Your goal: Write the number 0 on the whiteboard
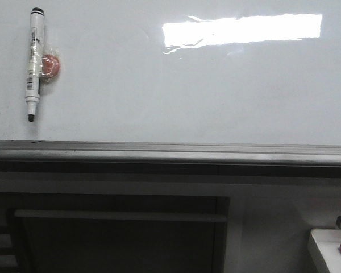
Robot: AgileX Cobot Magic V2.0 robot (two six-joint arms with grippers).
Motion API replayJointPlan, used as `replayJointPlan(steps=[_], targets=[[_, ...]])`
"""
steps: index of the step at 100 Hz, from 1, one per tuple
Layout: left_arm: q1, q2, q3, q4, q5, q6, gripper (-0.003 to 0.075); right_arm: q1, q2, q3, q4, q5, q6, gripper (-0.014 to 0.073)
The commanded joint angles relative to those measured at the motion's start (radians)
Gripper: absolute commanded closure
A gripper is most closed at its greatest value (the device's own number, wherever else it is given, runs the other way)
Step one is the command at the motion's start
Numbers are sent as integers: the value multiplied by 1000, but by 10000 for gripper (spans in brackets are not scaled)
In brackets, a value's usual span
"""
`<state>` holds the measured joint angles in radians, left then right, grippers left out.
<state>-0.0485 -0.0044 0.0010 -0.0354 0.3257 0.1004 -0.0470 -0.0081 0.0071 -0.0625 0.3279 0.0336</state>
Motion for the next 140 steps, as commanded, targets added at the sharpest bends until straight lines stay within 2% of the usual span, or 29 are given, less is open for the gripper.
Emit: replayJointPlan(steps=[1, 31, 80, 95, 121, 140], targets=[[-7, -27, 10, -9, -71, -7, 741, -4, -21, 23, 1, -20, -1, 646], [-7, -27, 10, -9, -73, -7, 741, -4, -21, 23, 1, -20, -1, 646], [-7, -27, 10, 1, -183, -7, 741, -4, -21, 23, 1, -31, -1, 646], [-7, -27, 10, 1, -280, -7, 741, -4, -21, 23, -1, -148, -1, 646], [-7, -27, 10, 1, -326, -7, 741, -4, -21, 23, -25, -347, -8, 646], [-7, -27, 10, 1, -334, -7, 741, -4, -21, 23, -25, -389, -8, 646]])
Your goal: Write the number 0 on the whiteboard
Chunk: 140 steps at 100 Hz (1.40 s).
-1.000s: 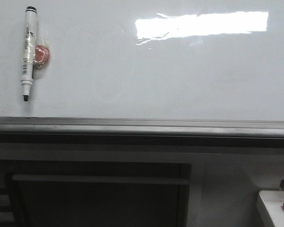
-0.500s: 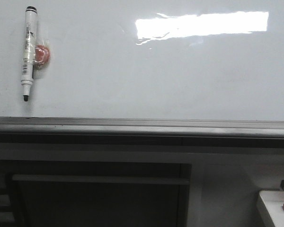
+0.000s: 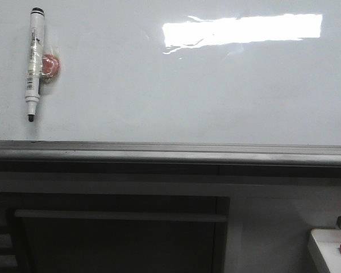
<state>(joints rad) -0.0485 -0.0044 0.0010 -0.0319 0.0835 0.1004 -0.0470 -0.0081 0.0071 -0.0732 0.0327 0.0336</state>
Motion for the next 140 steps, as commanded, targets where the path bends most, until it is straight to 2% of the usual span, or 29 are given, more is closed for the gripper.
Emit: replayJointPlan(steps=[1, 11, 18, 26, 43, 56, 65, 93, 100, 112, 119, 124, 140], targets=[[-7, -27, 10, -3, -91, -7, 741, -4, -21, 23, -14, -94, -8, 646], [-7, -27, 10, -3, -121, -7, 741, -4, -21, 23, -3, -68, -6, 646], [-7, -27, 4, -26, -123, -7, 741, -4, -21, 13, 73, -51, -6, 646], [-7, -16, -7, -70, -83, -7, 741, -4, -11, -14, 151, 6, -6, 646], [-1, 76, -80, -77, -23, -7, 741, -4, 89, -94, 200, 95, -6, 646], [-1, 211, -184, -75, 46, -7, 741, -4, 220, -228, 194, 275, -8, 646], [-1, 309, -248, -79, 42, -7, 741, -4, 310, -311, 173, 370, -10, 646], [-1, 448, -330, -108, 41, -7, 735, -4, 430, -363, 195, 362, -10, 646], [-5, 462, -330, -117, 33, -7, 677, -4, 434, -363, 197, 350, -10, 646], [-10, 481, -330, -144, -22, -7, 445, -4, 435, -361, 199, 350, -10, 646], [-10, 494, -330, -168, -83, -7, 348, -4, 435, -361, 199, 350, -10, 646], [-10, 508, -330, -168, -136, -7, 328, -4, 435, -361, 199, 348, -10, 646], [-10, 569, -330, -168, -242, -7, 334, -4, 435, -361, 199, 342, -10, 646]])
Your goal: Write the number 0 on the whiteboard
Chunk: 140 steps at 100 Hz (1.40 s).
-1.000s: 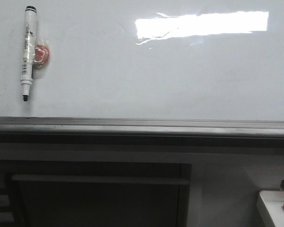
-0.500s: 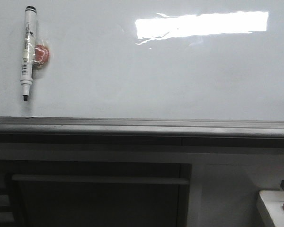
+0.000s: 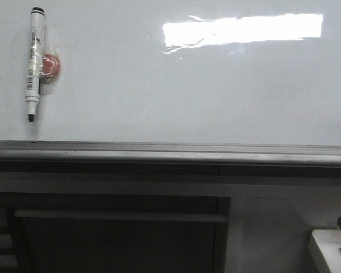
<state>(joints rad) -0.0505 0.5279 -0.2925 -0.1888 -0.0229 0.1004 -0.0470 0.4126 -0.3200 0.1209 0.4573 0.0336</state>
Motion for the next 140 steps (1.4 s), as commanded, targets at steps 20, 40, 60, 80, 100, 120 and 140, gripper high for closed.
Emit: replayJointPlan(steps=[20, 40, 60, 80, 100, 120, 140], targets=[[-144, 121, -38, -4, -191, -7, 331, -4, 14, -34, 5, -90, -10, 646], [-348, 270, -38, -4, -315, -7, 331, -4, 14, -34, 5, -94, -10, 646], [-475, 427, -38, -45, -450, -7, 331, -4, 14, -34, 5, -89, -10, 646], [-513, 563, -38, -104, -569, -53, 331, -4, 14, -34, 5, -89, -10, 646], [-549, 641, -38, -100, -639, -100, 331, -4, 14, -34, 5, -89, -10, 646], [-557, 703, -43, -100, -675, -138, 331, -4, 14, -34, 5, -89, -10, 646], [-562, 760, -81, -103, -690, -143, 332, -4, 14, -34, 5, -89, -10, 646]])
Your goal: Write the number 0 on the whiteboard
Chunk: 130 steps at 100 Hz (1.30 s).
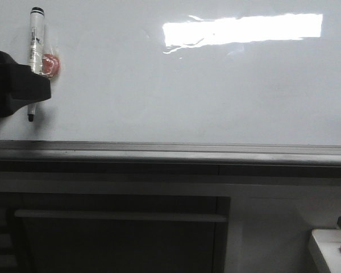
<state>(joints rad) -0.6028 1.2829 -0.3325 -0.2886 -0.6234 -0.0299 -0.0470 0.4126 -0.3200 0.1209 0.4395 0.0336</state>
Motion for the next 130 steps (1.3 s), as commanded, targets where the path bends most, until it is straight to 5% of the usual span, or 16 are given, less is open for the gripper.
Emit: replayJointPlan(steps=[1, 18, 38, 59, 77, 84, 102, 112, 130], targets=[[-10, 10, -43, -3, -90, -14, 332, -4, 14, -34, 5, -71, -10, 646], [-10, 63, -65, 0, -77, -42, 365, -4, 14, -34, 5, -71, -10, 646], [-10, 74, -65, 24, -42, -54, 744, -4, 14, -34, 11, -61, -10, 646], [-10, 54, -65, 237, -34, -55, 741, 32, 14, -60, 81, -10, -34, 646], [-10, -9, -65, 566, -83, -55, 741, 218, 24, -157, 319, 48, -399, 631], [-10, -26, -65, 685, -131, -52, 741, 307, 43, -198, 423, 44, -492, 560], [-10, -32, -65, 1012, -249, 30, 741, 532, 150, -286, 451, 52, -628, 174], [-10, -32, -65, 1133, -259, 41, 741, 648, 205, -306, 451, 40, -750, 157], [-10, -32, -67, 1156, -257, 41, 741, 813, 313, -316, 451, -58, -758, 160]])
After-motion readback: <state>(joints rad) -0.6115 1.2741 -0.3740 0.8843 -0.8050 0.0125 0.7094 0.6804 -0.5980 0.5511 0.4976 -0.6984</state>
